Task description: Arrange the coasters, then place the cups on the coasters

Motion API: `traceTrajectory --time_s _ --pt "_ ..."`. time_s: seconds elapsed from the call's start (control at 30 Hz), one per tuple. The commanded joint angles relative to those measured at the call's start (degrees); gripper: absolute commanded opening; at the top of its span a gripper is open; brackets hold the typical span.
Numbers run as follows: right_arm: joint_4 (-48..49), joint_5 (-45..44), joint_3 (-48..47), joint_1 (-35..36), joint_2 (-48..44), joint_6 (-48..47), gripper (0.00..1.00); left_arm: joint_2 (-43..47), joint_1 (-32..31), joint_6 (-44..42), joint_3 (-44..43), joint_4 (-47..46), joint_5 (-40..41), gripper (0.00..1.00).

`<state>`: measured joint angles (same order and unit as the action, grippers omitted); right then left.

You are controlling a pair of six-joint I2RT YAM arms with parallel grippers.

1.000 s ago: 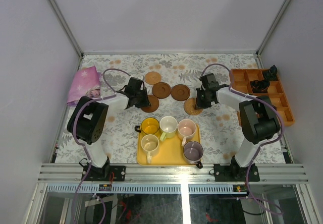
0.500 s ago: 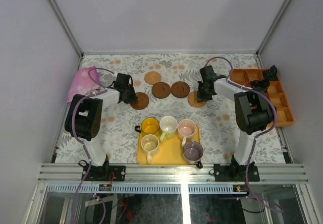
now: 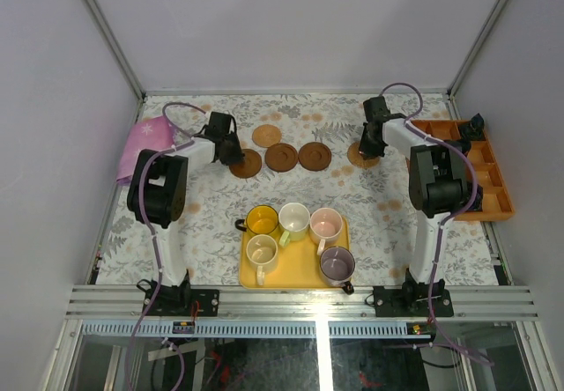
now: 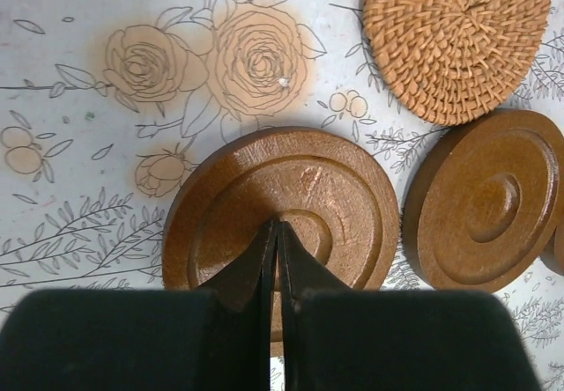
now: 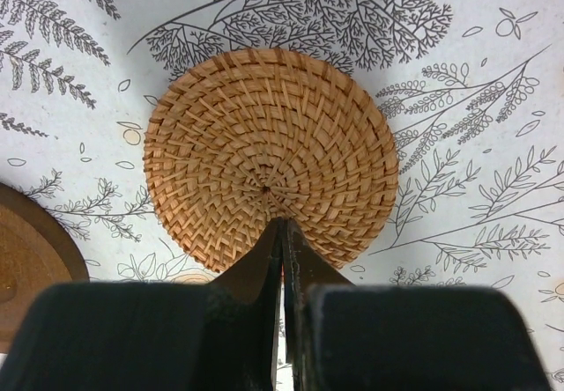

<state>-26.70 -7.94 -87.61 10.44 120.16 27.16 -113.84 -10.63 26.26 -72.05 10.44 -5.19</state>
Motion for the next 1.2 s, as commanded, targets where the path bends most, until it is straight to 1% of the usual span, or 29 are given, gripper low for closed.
traceTrajectory --time_s 0.0,0.07,0.13,0.3,0.43,0.57,0.63,0.73,0.83,1.03,1.17 --pt "-0.6 -1.08 0.29 0.13 -2.53 -1.43 0.0 0.27 1.49 -1.58 -1.54 2.04 0.01 0.0" --pt "0.22 -0.99 1.29 0.13 -5.23 -2.08 0.0 1.93 2.04 -1.44 -1.14 2.07 -0.11 0.01" --pt "1.1 -0.01 2.14 0.14 -8.24 -2.53 0.0 3.8 2.32 -1.48 -0.93 1.84 -0.46 0.04" --pt "3.54 4.04 3.45 0.21 -12.97 -3.07 0.09 7.52 2.39 -1.12 -2.07 0.14 -3.67 0.18" --pt "5.44 7.45 3.06 0.58 -13.98 -3.56 0.11 6.7 2.31 -0.69 -5.7 -1.12 -7.81 0.22" --pt "8.88 13.69 2.8 1.26 -12.96 -4.37 0.11 1.4 2.0 -1.11 -12.18 -1.08 -11.85 0.22" --pt "10.06 16.06 2.45 2.07 -12.15 -4.77 0.08 -1.89 1.35 -2.09 -15.82 -0.5 -13.48 0.19" --pt "10.43 17.14 1.62 3.46 -11.22 -5.56 0.01 -6.96 -0.14 -4.62 -22.15 1.27 -14.27 0.1" --pt "10.25 16.89 1.81 4.61 -11.23 -6.61 0.0 -11.57 -0.61 -4.89 -26.84 2.11 -16.18 0.02" --pt "11.24 17.16 5.05 4.91 -13.43 -6.51 0.0 -18.88 -0.73 -4.56 -33.98 4.17 -20.22 0.03" --pt "11.13 17.61 6.18 5.03 -13.99 -6.43 0.0 -21.85 -0.74 -3.91 -35.61 5.03 -19.1 0.04"
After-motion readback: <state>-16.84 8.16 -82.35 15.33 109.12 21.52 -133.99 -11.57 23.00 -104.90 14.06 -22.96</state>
